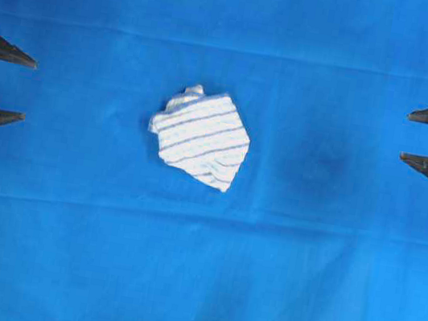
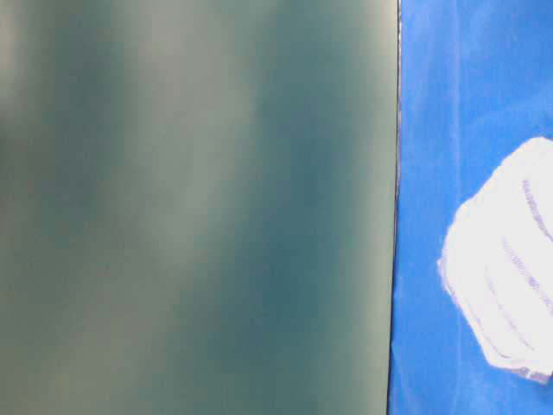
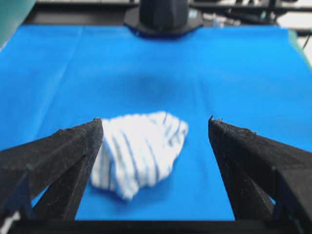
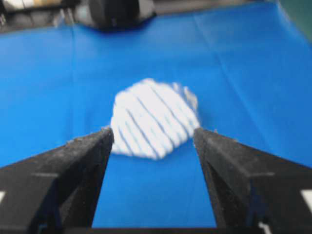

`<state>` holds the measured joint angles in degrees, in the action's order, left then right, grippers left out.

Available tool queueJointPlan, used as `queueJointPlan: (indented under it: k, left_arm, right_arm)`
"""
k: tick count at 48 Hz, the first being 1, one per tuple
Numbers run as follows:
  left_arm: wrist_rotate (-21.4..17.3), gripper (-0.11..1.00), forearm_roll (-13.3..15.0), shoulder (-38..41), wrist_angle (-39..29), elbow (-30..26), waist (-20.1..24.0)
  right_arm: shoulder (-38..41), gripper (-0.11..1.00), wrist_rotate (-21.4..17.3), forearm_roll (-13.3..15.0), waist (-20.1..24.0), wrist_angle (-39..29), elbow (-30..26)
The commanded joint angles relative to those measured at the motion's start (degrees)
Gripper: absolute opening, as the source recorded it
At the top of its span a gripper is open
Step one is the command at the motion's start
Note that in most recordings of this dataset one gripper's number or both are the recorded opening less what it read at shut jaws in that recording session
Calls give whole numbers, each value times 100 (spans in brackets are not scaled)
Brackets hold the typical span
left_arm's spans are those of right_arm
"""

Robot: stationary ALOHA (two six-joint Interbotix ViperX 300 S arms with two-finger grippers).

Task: Hand over the towel.

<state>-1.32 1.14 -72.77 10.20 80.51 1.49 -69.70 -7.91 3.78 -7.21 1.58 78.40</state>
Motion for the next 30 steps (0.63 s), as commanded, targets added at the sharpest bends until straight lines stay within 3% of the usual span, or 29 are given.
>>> queueJointPlan:
  k: [1, 10, 30]
  left_arm:
    - [18, 92, 0, -132, -26, 149, 114]
    - [105, 92, 0, -316, -35, 413, 343]
    - [114, 92, 0, -360, -132, 396, 343]
  right_arm:
    - [88, 68, -9, 0, -18, 202, 114]
    - [229, 68, -9, 0, -18, 571, 272]
    - [220, 68, -18, 0, -18, 571, 255]
